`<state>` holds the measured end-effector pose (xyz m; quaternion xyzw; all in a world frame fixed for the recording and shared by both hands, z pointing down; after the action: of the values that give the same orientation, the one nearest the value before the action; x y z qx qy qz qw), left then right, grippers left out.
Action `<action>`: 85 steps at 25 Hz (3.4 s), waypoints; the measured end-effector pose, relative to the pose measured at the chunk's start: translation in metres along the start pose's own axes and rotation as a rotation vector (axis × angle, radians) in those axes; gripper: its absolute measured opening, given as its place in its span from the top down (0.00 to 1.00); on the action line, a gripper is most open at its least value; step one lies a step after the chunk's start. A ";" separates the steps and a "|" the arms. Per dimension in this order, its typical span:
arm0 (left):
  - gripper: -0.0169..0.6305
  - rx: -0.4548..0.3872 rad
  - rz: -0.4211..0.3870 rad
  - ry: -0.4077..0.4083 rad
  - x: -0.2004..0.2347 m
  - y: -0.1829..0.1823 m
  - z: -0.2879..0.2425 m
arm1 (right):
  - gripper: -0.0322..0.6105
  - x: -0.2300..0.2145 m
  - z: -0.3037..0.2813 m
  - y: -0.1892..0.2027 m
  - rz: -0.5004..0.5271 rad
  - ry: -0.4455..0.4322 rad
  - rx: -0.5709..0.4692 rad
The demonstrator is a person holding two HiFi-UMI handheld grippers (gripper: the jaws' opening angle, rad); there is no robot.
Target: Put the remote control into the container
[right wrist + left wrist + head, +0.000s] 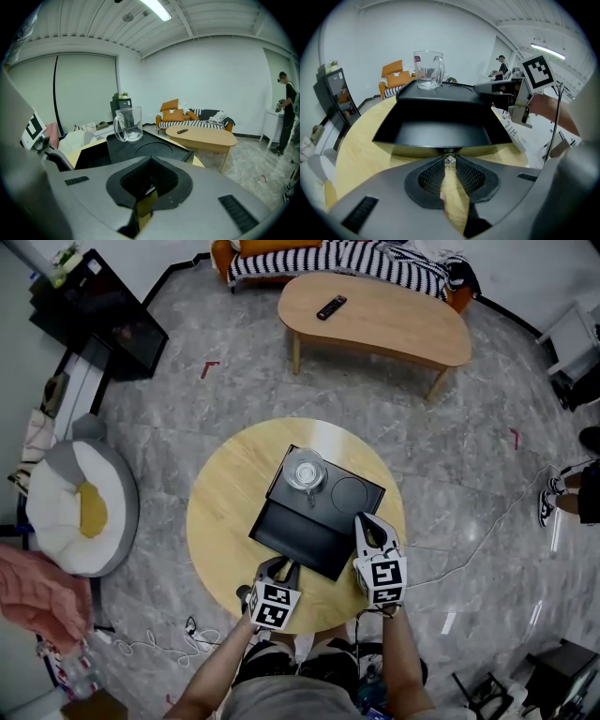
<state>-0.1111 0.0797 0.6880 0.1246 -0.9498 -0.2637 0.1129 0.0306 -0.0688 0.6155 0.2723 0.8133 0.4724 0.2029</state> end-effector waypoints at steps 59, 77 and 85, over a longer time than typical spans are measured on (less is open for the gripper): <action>0.96 -0.451 0.018 -0.046 0.010 -0.076 0.173 | 0.94 0.039 0.112 -0.086 -0.022 0.100 -0.147; 0.96 -0.560 0.014 -0.018 -0.007 -0.071 0.227 | 0.94 0.063 0.193 -0.096 -0.018 0.171 -0.204; 0.96 -0.542 0.098 -0.093 -0.013 -0.052 0.231 | 0.94 0.071 0.185 -0.081 0.001 0.054 -0.150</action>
<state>-0.1545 0.1494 0.4654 0.0316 -0.8537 -0.5078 0.1110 0.0645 0.0648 0.4523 0.2442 0.7806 0.5392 0.2005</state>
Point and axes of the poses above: the fingertips, and each gripper's own axes: z backward along the fingers, x to its left, y out of its underside, the point moved 3 cm from there along z, backward along the fingers, and after that the axes turned 1 degree about -x, right-handed, at the moved point
